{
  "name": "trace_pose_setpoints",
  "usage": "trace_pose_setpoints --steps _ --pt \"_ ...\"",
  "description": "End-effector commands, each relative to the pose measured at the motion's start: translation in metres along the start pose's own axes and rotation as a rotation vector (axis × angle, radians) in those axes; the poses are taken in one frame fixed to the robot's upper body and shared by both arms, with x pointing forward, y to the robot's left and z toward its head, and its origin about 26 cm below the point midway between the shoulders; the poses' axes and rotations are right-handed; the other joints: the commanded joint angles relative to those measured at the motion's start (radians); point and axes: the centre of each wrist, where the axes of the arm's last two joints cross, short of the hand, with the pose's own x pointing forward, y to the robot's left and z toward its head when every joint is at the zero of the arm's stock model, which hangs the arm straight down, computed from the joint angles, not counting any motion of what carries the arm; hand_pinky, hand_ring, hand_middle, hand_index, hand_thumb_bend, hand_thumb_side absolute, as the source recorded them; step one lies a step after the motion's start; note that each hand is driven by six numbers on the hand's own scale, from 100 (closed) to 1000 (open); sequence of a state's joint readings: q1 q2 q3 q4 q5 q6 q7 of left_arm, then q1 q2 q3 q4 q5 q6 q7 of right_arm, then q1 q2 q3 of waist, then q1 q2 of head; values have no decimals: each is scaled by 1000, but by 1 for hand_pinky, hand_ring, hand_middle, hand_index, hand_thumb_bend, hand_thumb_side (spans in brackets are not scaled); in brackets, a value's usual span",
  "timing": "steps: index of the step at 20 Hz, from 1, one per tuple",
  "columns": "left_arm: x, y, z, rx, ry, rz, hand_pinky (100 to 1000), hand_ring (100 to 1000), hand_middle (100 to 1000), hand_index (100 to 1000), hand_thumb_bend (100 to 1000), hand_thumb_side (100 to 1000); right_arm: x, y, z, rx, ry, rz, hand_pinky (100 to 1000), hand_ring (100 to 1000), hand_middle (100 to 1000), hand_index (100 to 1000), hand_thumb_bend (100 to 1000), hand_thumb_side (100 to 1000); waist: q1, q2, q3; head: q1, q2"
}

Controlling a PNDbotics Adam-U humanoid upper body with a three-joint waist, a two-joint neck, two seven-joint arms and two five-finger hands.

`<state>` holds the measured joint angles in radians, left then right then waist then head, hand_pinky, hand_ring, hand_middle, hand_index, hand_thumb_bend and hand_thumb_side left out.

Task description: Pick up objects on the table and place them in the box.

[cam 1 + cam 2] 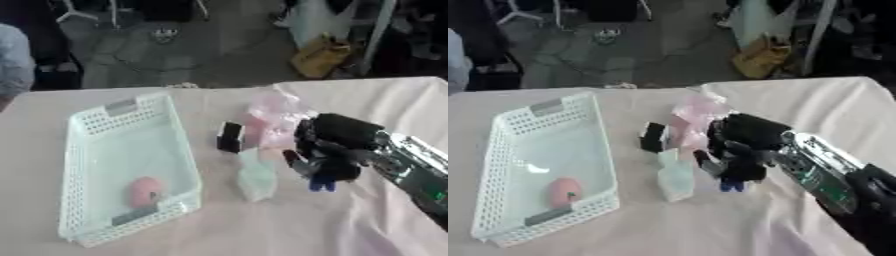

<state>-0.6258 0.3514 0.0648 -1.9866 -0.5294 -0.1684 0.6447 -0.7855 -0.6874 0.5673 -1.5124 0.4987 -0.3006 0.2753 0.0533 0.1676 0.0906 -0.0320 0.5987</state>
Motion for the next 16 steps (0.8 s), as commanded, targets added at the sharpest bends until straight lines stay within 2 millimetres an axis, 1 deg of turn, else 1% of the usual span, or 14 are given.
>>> trace_pose_setpoints --steps 1,5,7,8,11,13,16 --pt "4 0 -9 13 -37 13 854 990 912 963 100 946 7 -39 -5 -51 -11 1 100 100 100 100 100 846 -15 -6 9 -8 -19" --pt "7 -3 -12 24 -48 34 854 989 912 963 100 947 17 -74 -23 -143 -10 13 100 100 100 100 100 853 -22 6 44 -26 -41" --pt "9 -5 -15 31 -57 49 854 989 911 962 100 948 19 -88 -30 -183 0 34 100 100 100 100 100 864 -26 16 73 -44 -57" --pt "11 -7 -17 34 -63 58 854 989 912 962 100 949 19 -93 -34 -197 5 53 100 100 100 100 100 883 -29 23 90 -55 -65" --pt "15 -11 -22 44 -83 86 854 989 912 962 100 949 13 -98 -41 -227 22 114 100 100 100 100 100 885 -42 42 138 -89 -88" --pt "17 -13 -24 48 -92 98 854 989 912 962 100 950 8 -98 -43 -242 32 135 100 100 100 100 100 885 -47 50 157 -105 -98" --pt "19 -15 -29 61 -110 116 854 989 912 962 100 949 -1 -100 -45 -279 50 152 100 100 100 100 100 887 -61 67 198 -150 -121"
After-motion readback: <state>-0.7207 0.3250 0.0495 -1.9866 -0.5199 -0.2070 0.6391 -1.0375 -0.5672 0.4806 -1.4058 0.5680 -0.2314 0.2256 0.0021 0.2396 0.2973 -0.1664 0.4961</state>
